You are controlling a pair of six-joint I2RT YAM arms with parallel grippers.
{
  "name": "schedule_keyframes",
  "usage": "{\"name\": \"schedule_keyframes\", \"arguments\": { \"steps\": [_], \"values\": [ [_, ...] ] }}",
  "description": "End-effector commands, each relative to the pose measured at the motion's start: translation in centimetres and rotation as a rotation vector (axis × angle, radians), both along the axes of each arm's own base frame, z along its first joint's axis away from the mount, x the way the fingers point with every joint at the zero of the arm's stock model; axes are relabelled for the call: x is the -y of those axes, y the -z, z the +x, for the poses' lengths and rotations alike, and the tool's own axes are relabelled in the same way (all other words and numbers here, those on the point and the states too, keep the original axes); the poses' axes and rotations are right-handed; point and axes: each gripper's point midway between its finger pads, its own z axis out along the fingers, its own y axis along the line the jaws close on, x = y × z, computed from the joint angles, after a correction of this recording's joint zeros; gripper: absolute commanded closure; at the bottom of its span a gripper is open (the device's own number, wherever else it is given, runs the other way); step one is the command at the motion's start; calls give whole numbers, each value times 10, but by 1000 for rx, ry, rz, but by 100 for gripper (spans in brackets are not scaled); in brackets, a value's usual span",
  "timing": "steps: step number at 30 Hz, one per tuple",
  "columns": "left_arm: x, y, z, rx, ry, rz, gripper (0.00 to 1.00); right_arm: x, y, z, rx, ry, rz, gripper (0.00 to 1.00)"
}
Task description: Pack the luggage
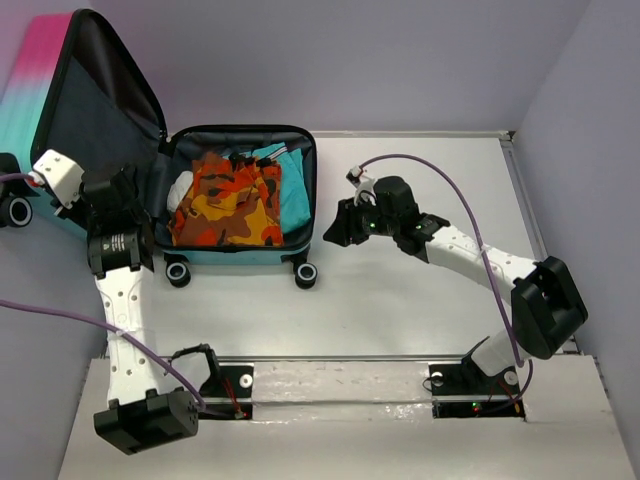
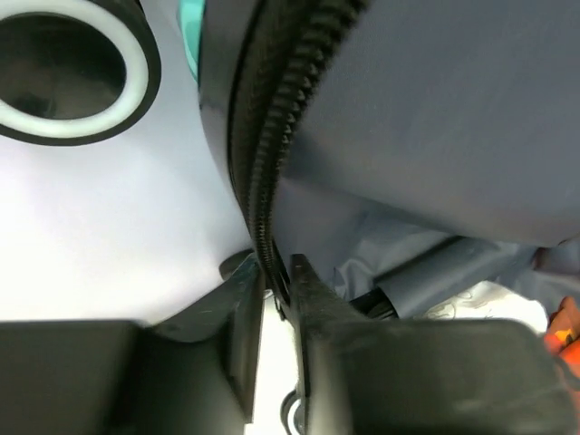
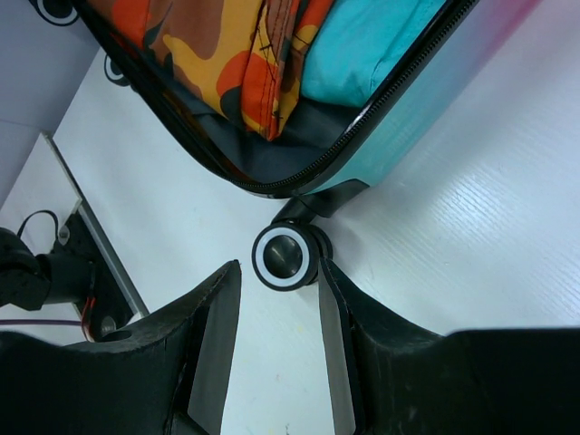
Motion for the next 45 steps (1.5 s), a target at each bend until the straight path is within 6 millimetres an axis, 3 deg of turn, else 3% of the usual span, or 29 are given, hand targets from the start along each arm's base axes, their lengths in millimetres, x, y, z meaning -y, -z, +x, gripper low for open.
{"name": "schedule_keyframes", "arguments": {
  "steps": [1, 3, 7, 8, 9, 10, 13, 16, 17, 20, 21, 22, 23, 24, 25, 29, 31, 33, 34, 35, 36, 37, 38, 39, 40, 41, 42, 44, 45],
  "values": [
    [6, -41, 2, 99, -5, 68, 82, -5, -8, 6, 59, -10, 21, 55],
    [7, -42, 3, 95, -4, 73, 94, -2, -4, 6, 58, 1, 11, 55],
    [31, -56, 14, 160, 102, 87, 94, 2, -3, 8, 53, 38, 6, 55],
    [53, -55, 22, 138, 190, 114, 94, 2, -4, 9, 53, 44, 9, 55],
    [68, -69, 23, 192, 238, 142, 94, 3, -3, 11, 46, 62, 8, 55],
    [101, -61, 32, 129, 355, 195, 94, 3, -5, 12, 47, 73, 12, 56],
    [134, -59, 30, 86, 442, 264, 94, 5, -10, 18, 45, 116, 26, 56],
    [198, -51, 32, 20, 684, 351, 94, 7, -20, 23, 52, 158, 46, 56],
    [200, -50, 34, 17, 693, 353, 94, 7, -22, 23, 52, 166, 51, 56],
    [273, -31, 40, -73, 984, 409, 94, 13, -31, 27, 66, 215, 61, 56],
    [287, -26, 40, -84, 1036, 398, 85, 17, -37, 30, 80, 248, 67, 56],
    [310, -24, 37, -102, 1164, 394, 69, 20, -38, 31, 84, 265, 66, 55],
    [328, -19, 37, -122, 1239, 388, 47, 24, -39, 32, 87, 284, 60, 55],
    [346, -16, 31, -131, 1316, 381, 14, 29, -40, 35, 96, 318, 49, 55],
    [361, -20, 23, -133, 1396, 350, 5, 34, -44, 34, 104, 334, 46, 55],
    [424, -26, -9, -144, 1729, 274, 1, 58, -51, 36, 151, 437, 18, 55],
    [447, -50, -31, -68, 1908, 225, 2, 73, -48, 32, 157, 481, -17, 57],
    [451, -74, -41, 23, 1960, 218, 3, 79, -48, 31, 167, 495, -29, 61],
    [445, -95, -36, 106, 1907, 214, 10, 82, -47, 31, 173, 505, -46, 68],
    [423, -105, -18, 131, 1742, 215, 13, 87, -46, 33, 172, 521, -55, 74],
    [406, -119, -9, 186, 1643, 202, 23, 89, -45, 34, 178, 525, -64, 80],
    [370, -124, 16, 184, 1458, 199, 32, 89, -44, 34, 177, 525, -71, 90],
    [365, -126, 18, 192, 1419, 178, 42, 90, -43, 35, 178, 528, -77, 93],
    [331, -115, 45, 157, 1271, 120, 55, 89, -38, 36, 173, 524, -87, 93],
    [312, -111, 58, 141, 1203, 98, 61, 88, -37, 37, 171, 522, -91, 93],
    [272, -101, 81, 127, 1049, 56, 68, 86, -34, 38, 165, 517, -98, 93],
    [252, -92, 91, 110, 979, 39, 78, 85, -33, 40, 164, 516, -99, 93],
    [218, -75, 109, 88, 895, -7, 86, 83, -31, 42, 162, 514, -106, 93],
    [176, -66, 122, 95, 777, -38, 93, 82, -28, 44, 160, 510, -114, 93]
  ]
}}
